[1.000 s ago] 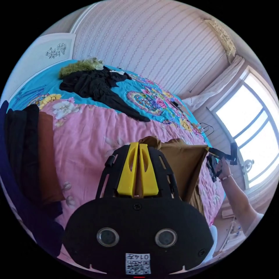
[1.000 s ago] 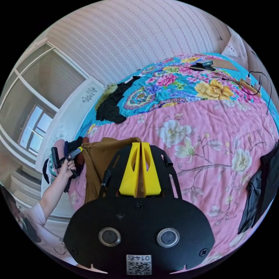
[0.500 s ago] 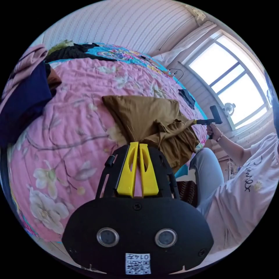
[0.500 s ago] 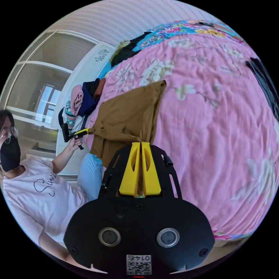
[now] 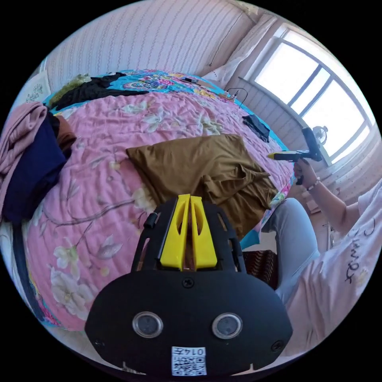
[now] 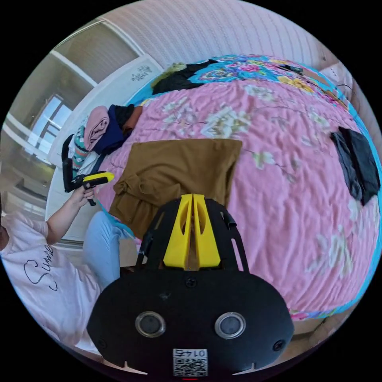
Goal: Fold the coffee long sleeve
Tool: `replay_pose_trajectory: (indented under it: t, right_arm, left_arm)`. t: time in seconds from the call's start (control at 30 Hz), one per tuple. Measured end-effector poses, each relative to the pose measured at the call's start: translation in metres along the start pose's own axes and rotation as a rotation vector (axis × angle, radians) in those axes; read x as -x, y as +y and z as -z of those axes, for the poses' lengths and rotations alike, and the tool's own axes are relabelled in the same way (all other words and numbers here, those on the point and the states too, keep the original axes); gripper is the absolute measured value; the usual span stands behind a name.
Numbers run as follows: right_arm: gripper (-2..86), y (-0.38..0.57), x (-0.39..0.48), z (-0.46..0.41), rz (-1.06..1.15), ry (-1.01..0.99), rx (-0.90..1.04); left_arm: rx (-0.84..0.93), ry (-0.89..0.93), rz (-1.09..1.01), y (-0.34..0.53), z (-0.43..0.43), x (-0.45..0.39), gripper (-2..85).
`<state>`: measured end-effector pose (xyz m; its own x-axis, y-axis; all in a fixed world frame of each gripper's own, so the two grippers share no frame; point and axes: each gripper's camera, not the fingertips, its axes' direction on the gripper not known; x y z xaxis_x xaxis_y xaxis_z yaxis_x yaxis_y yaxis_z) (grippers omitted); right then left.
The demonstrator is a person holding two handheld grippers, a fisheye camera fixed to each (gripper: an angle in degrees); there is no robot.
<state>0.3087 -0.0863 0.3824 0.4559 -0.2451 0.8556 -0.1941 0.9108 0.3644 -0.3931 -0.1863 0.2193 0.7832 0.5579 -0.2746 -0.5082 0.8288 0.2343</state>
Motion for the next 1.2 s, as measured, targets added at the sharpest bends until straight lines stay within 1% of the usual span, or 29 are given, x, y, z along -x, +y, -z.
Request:
replay_pose_trajectory:
  t: [0.03,0.07,0.1,0.13,0.17,0.2,0.23,0.27,0.33,0.4,0.43,0.47,0.53,0.63,0.67,0.77,0.83,0.9,0.93,0.97,1.03,1.07,1.1,1.13,1.2]
  right_arm:
    - [4.5,-0.009,0.001,-0.023,0.01,-0.053,0.007]
    - [7.4,-0.012,0.0,-0.033,-0.004,-0.092,0.02]
    - [10.8,-0.016,-0.003,-0.052,-0.015,-0.185,0.07]
    - [12.0,-0.013,-0.005,-0.067,-0.01,-0.228,0.126]
    - [10.7,-0.009,-0.006,-0.073,-0.019,-0.213,0.144]
    - [8.2,0.001,-0.007,-0.077,-0.035,-0.174,0.14]
    - [5.0,0.014,-0.004,-0.073,-0.008,-0.179,0.123]
    - [3.4,0.021,-0.002,-0.069,0.009,-0.202,0.113]
    - [2.1,0.052,0.006,-0.056,0.067,-0.36,0.094]
    - [1.8,0.081,0.015,-0.05,0.1,-0.435,0.113]
    - [1.8,0.101,0.022,-0.049,0.11,-0.438,0.15]
    - [2.0,0.11,0.025,-0.05,0.11,-0.431,0.175]
    - [2.5,0.139,0.033,-0.055,0.086,-0.346,0.293]
    - [2.4,0.151,0.051,-0.055,0.126,-0.23,0.361]
    - [2.1,0.149,0.057,-0.054,0.145,-0.209,0.357]
    - [0.5,0.128,0.097,-0.048,0.25,-0.083,0.279]
    - [0.0,0.108,0.131,-0.054,0.324,0.0,0.189]
    - [-0.2,0.1,0.149,-0.073,0.344,0.072,0.168]
    - [-0.3,0.1,0.157,-0.095,0.345,0.096,0.209]
    - [-0.3,0.101,0.16,-0.108,0.339,0.099,0.245]
    - [-0.4,0.121,0.163,-0.164,0.304,0.129,0.399]
    - [-0.5,0.127,0.164,-0.172,0.291,0.136,0.389]
    - [-0.5,0.136,0.166,-0.173,0.269,0.151,0.309]
    - [-0.7,0.142,0.168,-0.177,0.258,0.168,0.288]
    - [-0.8,0.142,0.168,-0.178,0.249,0.149,0.3]
  left_arm:
    - [0.039,0.083,0.021,-0.009,-0.021,-0.001,2.5]
    - [0.069,0.104,0.035,-0.012,-0.032,-0.001,3.2]
    - [0.12,0.128,0.052,-0.013,-0.048,-0.002,4.5]
    - [0.141,0.133,0.057,-0.011,-0.056,-0.004,3.9]
    - [0.144,0.131,0.057,-0.008,-0.058,-0.005,3.6]
    - [0.138,0.133,0.06,-0.003,-0.056,-0.007,2.0]
    - [0.122,0.151,0.041,0.003,-0.052,-0.012,0.8]
    - [0.116,0.162,0.025,0.007,-0.049,-0.015,0.4]
    - [0.117,0.227,-0.036,0.026,-0.04,-0.034,-0.5]
    - [0.138,0.281,-0.066,0.044,-0.037,-0.051,-0.6]
    - [0.144,0.292,-0.072,0.058,-0.034,-0.063,-0.6]
    - [0.155,0.289,-0.073,0.065,-0.034,-0.068,-0.5]
    - [0.213,0.214,-0.05,0.09,-0.035,-0.086,-0.1]
    - [0.235,0.115,-0.068,0.107,-0.033,-0.11,0.3]
    - [0.219,0.092,-0.085,0.107,-0.031,-0.117,0.0]
    - [0.126,-0.07,-0.221,0.098,-0.025,-0.159,-0.8]
    - [0.047,-0.218,-0.321,0.088,-0.032,-0.191,-0.9]
    - [0.001,-0.277,-0.332,0.084,-0.044,-0.204,-1.0]
    - [0.002,-0.291,-0.317,0.084,-0.055,-0.207,-1.0]
    - [0.032,-0.299,-0.307,0.084,-0.062,-0.207,-1.0]
    - [0.258,-0.383,-0.289,0.095,-0.097,-0.207,-1.0]
    - [0.253,-0.378,-0.297,0.099,-0.099,-0.209,-1.0]
    - [0.209,-0.369,-0.283,0.106,-0.099,-0.212,-1.0]
    - [0.206,-0.348,-0.26,0.108,-0.101,-0.214,-1.0]
    - [0.209,-0.314,-0.232,0.106,-0.099,-0.218,-1.0]
